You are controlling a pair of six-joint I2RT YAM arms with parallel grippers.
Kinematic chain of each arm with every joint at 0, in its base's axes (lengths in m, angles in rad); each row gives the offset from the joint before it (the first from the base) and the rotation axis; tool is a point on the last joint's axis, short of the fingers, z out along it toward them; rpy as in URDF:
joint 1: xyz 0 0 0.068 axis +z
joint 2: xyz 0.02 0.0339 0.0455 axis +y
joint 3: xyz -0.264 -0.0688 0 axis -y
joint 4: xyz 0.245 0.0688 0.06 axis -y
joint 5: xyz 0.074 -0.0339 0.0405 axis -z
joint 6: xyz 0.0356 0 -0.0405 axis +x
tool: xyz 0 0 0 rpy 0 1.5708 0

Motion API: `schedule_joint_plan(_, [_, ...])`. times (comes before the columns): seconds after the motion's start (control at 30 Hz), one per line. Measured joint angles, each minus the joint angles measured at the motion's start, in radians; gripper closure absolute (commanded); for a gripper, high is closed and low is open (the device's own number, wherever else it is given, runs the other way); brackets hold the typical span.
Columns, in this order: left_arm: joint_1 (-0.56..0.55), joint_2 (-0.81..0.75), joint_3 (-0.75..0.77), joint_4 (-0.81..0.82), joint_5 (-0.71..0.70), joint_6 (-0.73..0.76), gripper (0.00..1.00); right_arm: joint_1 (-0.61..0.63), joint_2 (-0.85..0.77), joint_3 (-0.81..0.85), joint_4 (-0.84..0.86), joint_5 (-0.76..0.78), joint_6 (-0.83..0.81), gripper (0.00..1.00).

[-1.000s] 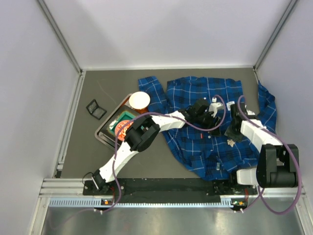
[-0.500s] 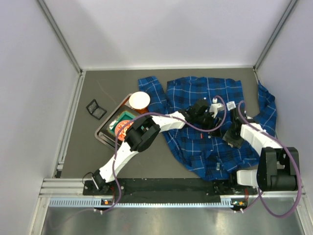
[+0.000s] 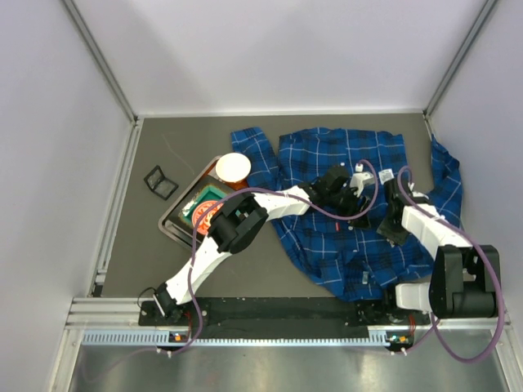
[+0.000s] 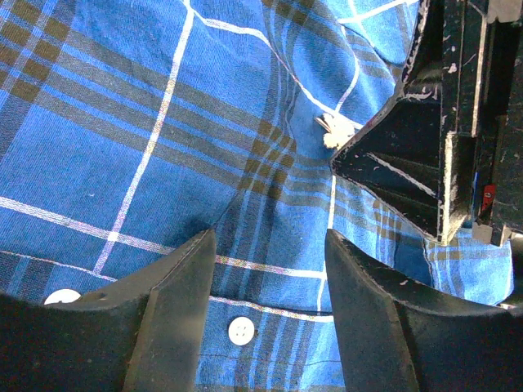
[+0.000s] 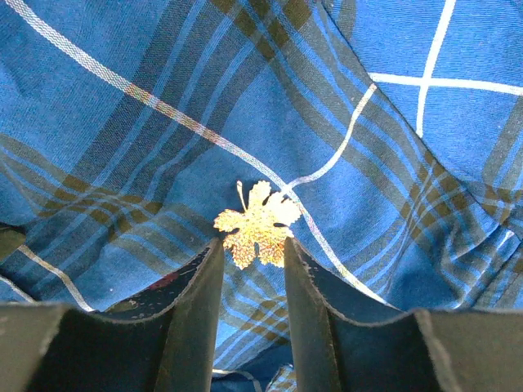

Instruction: Remove the brooch from the garment

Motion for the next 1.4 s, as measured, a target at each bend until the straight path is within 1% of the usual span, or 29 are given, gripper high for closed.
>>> schedule_joint_plan(0.07, [0.0, 0.0, 0.0, 0.0, 0.0, 0.0, 0.38, 0.0, 0.004, 0.004, 0.005, 0.0, -0.012, 0.67])
schedule_joint_plan(0.13, [0.0, 0.0, 0.0, 0.0, 0.0, 0.0, 0.38, 0.0, 0.015, 0.008, 0.005, -0.004, -0.023, 0.74])
schedule_joint_plan(0.17, [0.0, 0.0, 0.0, 0.0, 0.0, 0.0, 0.38, 0.0, 0.022, 0.01, 0.007, -0.006, -0.027, 0.75])
schedule_joint_plan(0.2, [0.0, 0.0, 0.0, 0.0, 0.0, 0.0, 0.38, 0.0, 0.028, 0.012, 0.01, -0.01, -0.032, 0.78])
schedule_joint_plan(0.27, [0.0, 0.0, 0.0, 0.0, 0.0, 0.0, 0.38, 0.0, 0.033, 0.015, 0.013, -0.015, -0.039, 0.8])
schedule_joint_plan(0.3, [0.0, 0.0, 0.0, 0.0, 0.0, 0.0, 0.38, 0.0, 0.033, 0.015, 0.013, -0.015, -0.041, 0.84])
schedule_joint_plan(0.37, [0.0, 0.0, 0.0, 0.0, 0.0, 0.0, 0.38, 0.0, 0.033, 0.016, 0.014, -0.014, -0.047, 0.88])
schedule_joint_plan(0.47, [0.0, 0.0, 0.0, 0.0, 0.0, 0.0, 0.38, 0.0, 0.027, 0.022, 0.015, -0.011, -0.052, 0.91])
schedule_joint_plan(0.53, [0.0, 0.0, 0.0, 0.0, 0.0, 0.0, 0.38, 0.0, 0.026, 0.022, 0.017, -0.011, -0.053, 0.99])
schedule_joint_plan(0.57, [0.0, 0.0, 0.0, 0.0, 0.0, 0.0, 0.38, 0.0, 0.026, 0.022, 0.017, -0.011, -0.055, 1.0])
schedule_joint_plan(0.87, [0.0, 0.0, 0.0, 0.0, 0.001, 0.0, 0.38, 0.0, 0.012, 0.043, -0.003, -0.001, -0.064, 1.0])
schedule_joint_plan(1.03, [0.0, 0.0, 0.0, 0.0, 0.015, 0.0, 0.43, 0.0, -0.002, 0.047, -0.001, -0.028, -0.089, 1.0])
schedule_joint_plan(1.17, [-0.001, 0.0, -0.01, 0.016, 0.051, -0.012, 0.44, 0.0, -0.014, 0.047, 0.012, -0.093, -0.116, 1.0])
schedule_joint_plan(1.4, [0.0, -0.002, -0.046, 0.072, 0.094, -0.036, 0.46, 0.0, -0.082, 0.047, 0.069, -0.264, -0.14, 1.0])
